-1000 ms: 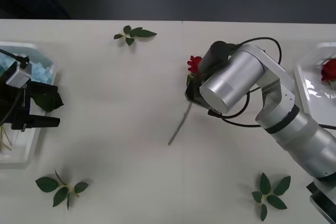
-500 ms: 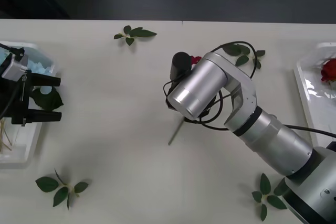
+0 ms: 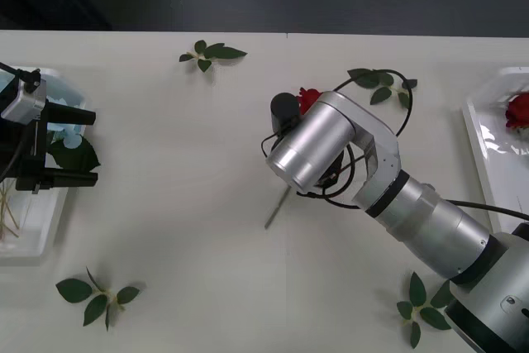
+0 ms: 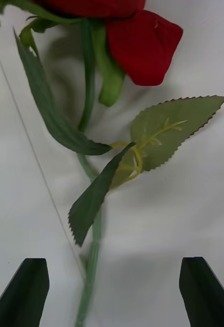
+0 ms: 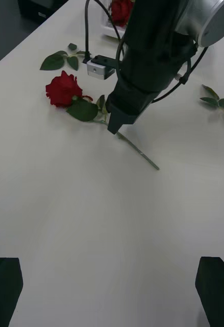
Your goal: Put the red flowers into the right box and the blue flowers into the left box
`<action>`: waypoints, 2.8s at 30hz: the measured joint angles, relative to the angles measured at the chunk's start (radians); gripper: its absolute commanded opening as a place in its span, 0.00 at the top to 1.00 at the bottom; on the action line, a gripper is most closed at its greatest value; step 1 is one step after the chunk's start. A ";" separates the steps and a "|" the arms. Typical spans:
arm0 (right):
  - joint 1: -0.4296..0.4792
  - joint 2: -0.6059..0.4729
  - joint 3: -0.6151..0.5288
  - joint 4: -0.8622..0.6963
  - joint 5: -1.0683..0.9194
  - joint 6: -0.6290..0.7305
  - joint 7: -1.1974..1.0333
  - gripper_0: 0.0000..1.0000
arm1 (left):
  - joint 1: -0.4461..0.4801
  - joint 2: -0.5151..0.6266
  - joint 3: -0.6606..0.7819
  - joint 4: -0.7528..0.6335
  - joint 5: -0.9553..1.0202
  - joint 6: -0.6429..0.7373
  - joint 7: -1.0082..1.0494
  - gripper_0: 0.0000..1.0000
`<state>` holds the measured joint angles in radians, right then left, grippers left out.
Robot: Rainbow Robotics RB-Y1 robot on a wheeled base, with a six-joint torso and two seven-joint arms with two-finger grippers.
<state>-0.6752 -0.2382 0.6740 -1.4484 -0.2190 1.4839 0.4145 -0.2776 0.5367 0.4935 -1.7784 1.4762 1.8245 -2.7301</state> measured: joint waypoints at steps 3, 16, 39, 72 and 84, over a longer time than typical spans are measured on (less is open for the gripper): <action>0.000 0.000 0.000 0.016 0.011 0.016 0.000 0.25 | 0.000 0.000 0.000 0.000 0.000 0.000 0.000 0.00; 0.000 0.000 0.000 0.053 -0.038 -0.057 0.000 0.25 | 0.000 0.000 0.000 0.000 0.000 0.000 0.000 0.00; 0.013 -0.004 -0.001 0.083 -0.179 -0.133 -0.049 0.25 | 0.000 0.000 0.000 0.000 0.000 0.000 0.000 0.00; 0.011 -0.016 -0.030 0.120 -0.104 -0.150 -0.165 1.00 | 0.000 0.000 0.000 0.000 0.000 0.000 0.000 0.00; 0.005 -0.051 -0.030 0.088 -0.128 -0.006 -0.128 1.00 | 0.000 0.000 0.000 0.000 0.000 0.000 0.000 0.00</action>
<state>-0.6706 -0.2892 0.6436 -1.3608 -0.3467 1.4777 0.2865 -0.2776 0.5367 0.4937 -1.7784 1.4763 1.8242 -2.7301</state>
